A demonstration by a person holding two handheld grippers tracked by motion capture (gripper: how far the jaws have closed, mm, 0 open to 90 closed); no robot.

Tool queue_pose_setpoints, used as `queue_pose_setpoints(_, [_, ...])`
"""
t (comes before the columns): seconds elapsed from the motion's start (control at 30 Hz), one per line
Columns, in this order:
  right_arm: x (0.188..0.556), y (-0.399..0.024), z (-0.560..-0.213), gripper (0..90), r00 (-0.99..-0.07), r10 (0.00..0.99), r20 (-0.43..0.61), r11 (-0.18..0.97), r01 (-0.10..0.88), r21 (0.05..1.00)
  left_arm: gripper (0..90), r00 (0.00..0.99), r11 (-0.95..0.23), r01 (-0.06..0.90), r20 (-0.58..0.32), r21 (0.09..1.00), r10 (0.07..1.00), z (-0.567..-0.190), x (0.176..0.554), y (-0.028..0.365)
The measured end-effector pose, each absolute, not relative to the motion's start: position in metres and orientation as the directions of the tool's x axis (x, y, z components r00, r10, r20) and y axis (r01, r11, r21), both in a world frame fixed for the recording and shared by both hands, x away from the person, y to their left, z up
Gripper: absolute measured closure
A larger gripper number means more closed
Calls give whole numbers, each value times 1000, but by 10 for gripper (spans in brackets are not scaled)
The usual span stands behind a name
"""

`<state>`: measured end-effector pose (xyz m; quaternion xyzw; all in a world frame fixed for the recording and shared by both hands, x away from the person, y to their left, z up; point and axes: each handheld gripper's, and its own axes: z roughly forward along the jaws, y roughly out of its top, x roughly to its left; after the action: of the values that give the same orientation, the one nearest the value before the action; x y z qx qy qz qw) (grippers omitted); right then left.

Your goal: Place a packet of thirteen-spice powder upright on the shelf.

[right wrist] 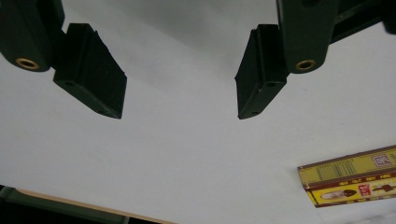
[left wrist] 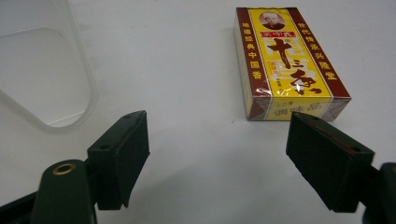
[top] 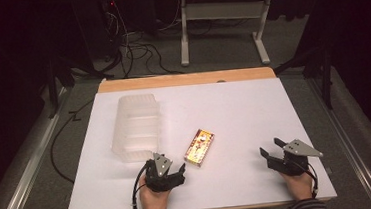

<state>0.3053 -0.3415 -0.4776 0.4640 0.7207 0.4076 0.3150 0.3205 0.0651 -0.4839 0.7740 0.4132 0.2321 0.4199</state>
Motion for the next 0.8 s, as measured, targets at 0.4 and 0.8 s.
queue_pose_setpoints(0.4, [309,-341,-478,347,-361,930,-72,239,444,864,226,552,-308,444,14,841,834,-484,321,65])
queue_pose_setpoints(0.8, [309,-339,-478,344,-358,930,-84,250,446,859,228,557,-313,439,18,842,830,-484,320,64])
